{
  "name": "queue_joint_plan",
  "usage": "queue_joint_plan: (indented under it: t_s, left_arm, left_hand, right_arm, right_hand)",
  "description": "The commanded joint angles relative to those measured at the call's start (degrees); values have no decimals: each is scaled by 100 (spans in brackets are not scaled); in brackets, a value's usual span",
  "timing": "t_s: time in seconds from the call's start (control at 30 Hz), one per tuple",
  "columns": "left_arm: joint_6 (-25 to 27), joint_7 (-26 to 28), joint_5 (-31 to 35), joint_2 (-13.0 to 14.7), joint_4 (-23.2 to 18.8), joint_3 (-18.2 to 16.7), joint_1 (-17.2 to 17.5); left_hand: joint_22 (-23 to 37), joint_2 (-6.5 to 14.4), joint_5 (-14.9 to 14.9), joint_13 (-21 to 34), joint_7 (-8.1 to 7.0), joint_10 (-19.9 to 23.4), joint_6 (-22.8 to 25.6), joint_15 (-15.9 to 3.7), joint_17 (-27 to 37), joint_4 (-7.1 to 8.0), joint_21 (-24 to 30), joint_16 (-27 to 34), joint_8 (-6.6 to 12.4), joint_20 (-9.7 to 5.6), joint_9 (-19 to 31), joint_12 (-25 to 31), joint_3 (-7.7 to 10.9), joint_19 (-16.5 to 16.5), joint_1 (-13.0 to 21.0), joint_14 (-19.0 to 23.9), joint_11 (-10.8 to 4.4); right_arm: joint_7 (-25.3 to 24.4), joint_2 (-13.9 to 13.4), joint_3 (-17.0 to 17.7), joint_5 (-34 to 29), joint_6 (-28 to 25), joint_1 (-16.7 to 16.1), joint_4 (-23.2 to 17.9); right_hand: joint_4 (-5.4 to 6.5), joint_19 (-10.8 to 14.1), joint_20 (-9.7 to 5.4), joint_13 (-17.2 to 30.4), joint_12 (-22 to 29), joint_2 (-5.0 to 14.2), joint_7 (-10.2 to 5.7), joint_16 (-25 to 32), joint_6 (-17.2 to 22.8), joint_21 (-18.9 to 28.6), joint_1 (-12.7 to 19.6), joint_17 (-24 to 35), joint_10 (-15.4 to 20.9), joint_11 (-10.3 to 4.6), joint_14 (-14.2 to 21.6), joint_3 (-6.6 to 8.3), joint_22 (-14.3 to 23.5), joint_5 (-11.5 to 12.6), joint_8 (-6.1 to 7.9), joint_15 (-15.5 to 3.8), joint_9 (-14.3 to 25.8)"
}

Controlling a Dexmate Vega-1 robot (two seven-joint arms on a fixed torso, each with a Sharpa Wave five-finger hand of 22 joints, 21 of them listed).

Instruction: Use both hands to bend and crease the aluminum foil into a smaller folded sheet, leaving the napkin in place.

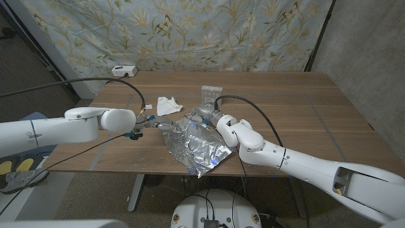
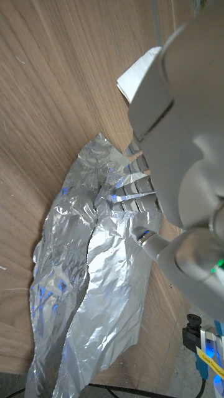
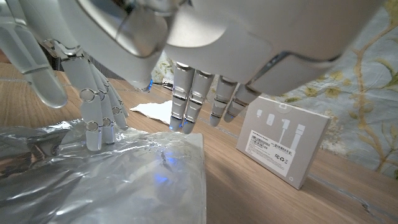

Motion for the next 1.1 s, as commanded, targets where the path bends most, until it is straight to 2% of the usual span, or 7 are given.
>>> queue_joint_plan:
  t_s: [0.03, 0.3, 0.4, 1.07, 1.1]
  left_arm:
    - [63, 70, -43, 27, -63, 11, 26]
    - [78, 104, -75, 49, -125, 12, 35]
    - [163, 116, -90, 52, -183, 11, 39]
    - [310, 47, -84, 13, -320, 9, 14]
    - [311, 43, -78, 8, -318, 8, 10]
  left_hand:
    - [7, 3, -6, 22, -9, 18, -4, 4, 11, -12, -13, -20, 2, -9, 22, -17, -7, -284, 56, 28, 1]
    - [7, 4, -6, 22, -23, 16, -2, 3, 11, -14, -16, -19, 3, -5, 22, -18, -9, -289, 60, 30, -2]
    - [7, 4, -6, 22, -23, 18, -5, 4, 12, -15, -14, -19, 1, -9, 22, -18, -10, -286, 61, 30, 4]
    - [6, 9, -7, 23, -24, 29, 0, 5, 13, -19, -11, -18, 4, -6, 22, -17, -17, -275, 73, 35, 10]
    - [6, 9, -7, 23, -26, 29, -1, 4, 13, -19, -11, -18, 4, -4, 22, -17, -18, -275, 73, 35, 4]
  right_arm:
    - [-28, 71, 2, 51, 81, -21, 197]
    - [-436, -19, 121, 287, 532, -42, 472]
    - [-445, -52, 129, 307, 598, -30, 519]
    - [-747, -240, 278, 594, 1232, -110, 829]
    - [-751, -237, 290, 630, 1267, -113, 847]
  right_hand:
    - [-10, 8, -16, 8, -23, -10, 20, -1, 60, 6, -63, -10, 9, 125, 26, 72, -7, 50, -3, -30, 11]
    - [-16, 8, -27, 9, -19, -21, 13, 6, 69, 5, -103, -21, 37, 144, 60, 106, -8, 53, -5, -75, 11]
    - [-18, 8, -34, 9, -24, -28, 9, 10, 74, 4, -121, -25, 32, 102, 76, 117, -8, 54, -5, -86, 11]
    - [-48, 38, -59, 10, -35, -77, -44, 7, 75, 12, -185, -47, 24, 108, 119, 161, -9, 51, -13, -170, 10]
    - [-52, 36, -59, 10, -37, -79, -44, 6, 78, 10, -191, -50, 19, 71, 124, 168, -9, 51, -13, -173, 10]
